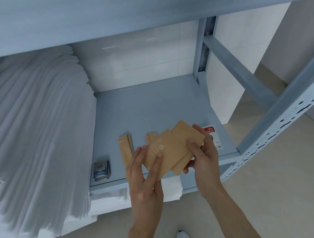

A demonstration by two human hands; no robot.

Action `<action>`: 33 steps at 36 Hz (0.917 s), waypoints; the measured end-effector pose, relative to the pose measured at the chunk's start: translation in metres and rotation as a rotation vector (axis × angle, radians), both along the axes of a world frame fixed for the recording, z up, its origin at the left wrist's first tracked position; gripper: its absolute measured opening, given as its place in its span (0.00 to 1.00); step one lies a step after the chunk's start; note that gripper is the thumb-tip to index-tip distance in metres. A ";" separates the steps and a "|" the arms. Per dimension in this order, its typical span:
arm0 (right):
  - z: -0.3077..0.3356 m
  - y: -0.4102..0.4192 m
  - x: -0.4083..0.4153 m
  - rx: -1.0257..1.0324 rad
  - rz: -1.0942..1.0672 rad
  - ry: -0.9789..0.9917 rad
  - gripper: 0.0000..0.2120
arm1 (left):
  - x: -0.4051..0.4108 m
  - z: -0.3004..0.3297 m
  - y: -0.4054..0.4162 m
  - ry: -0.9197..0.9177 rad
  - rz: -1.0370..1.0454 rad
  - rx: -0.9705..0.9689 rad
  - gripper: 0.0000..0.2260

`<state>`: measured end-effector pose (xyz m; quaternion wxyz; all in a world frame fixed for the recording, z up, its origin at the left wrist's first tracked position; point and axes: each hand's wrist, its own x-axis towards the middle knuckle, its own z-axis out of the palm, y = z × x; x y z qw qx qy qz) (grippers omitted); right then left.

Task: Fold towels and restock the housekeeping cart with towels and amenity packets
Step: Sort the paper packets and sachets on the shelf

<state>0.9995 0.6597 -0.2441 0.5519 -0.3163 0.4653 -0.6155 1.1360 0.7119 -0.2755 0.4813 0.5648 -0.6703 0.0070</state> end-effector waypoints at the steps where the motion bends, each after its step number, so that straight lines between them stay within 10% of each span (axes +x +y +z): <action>1: 0.000 0.001 0.000 0.004 0.008 -0.005 0.18 | -0.001 0.000 0.001 0.000 -0.018 0.012 0.20; 33: -0.039 -0.007 0.038 0.177 0.346 0.106 0.13 | 0.025 -0.019 -0.002 0.133 0.106 0.422 0.28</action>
